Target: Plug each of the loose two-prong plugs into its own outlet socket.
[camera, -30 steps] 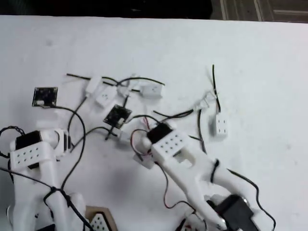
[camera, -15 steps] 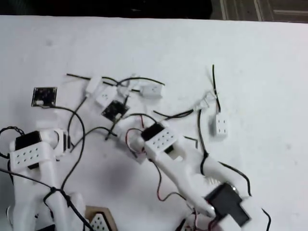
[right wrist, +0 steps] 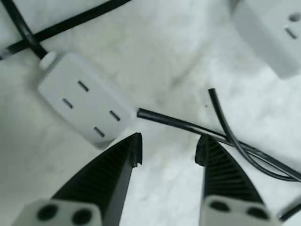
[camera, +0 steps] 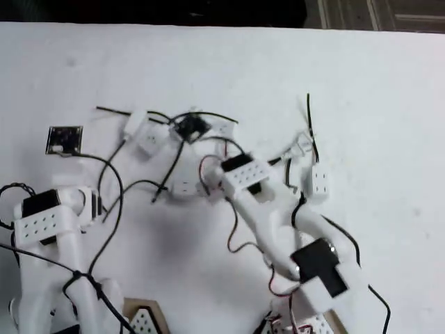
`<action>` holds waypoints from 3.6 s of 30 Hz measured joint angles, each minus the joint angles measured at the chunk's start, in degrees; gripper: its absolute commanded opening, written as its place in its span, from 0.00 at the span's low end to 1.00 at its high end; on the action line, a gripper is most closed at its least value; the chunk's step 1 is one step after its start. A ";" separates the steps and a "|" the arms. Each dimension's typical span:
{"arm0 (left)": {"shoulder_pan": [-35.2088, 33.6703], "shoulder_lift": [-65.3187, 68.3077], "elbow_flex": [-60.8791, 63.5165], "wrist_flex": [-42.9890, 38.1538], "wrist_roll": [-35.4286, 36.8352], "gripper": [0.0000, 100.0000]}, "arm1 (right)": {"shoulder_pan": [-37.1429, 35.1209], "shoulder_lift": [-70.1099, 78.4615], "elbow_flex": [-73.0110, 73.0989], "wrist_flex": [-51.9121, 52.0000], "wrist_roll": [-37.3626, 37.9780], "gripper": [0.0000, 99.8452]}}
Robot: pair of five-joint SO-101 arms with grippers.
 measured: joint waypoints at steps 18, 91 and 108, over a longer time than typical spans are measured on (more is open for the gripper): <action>-5.27 0.00 0.18 0.00 2.55 0.14 | -11.08 0.70 -10.99 6.86 0.00 0.18; -8.26 0.00 0.18 -0.62 3.69 0.14 | -16.18 0.26 -10.29 35.52 -0.79 0.02; -8.26 0.00 0.18 -0.62 3.69 0.14 | -7.47 0.18 -2.37 10.20 -0.35 0.02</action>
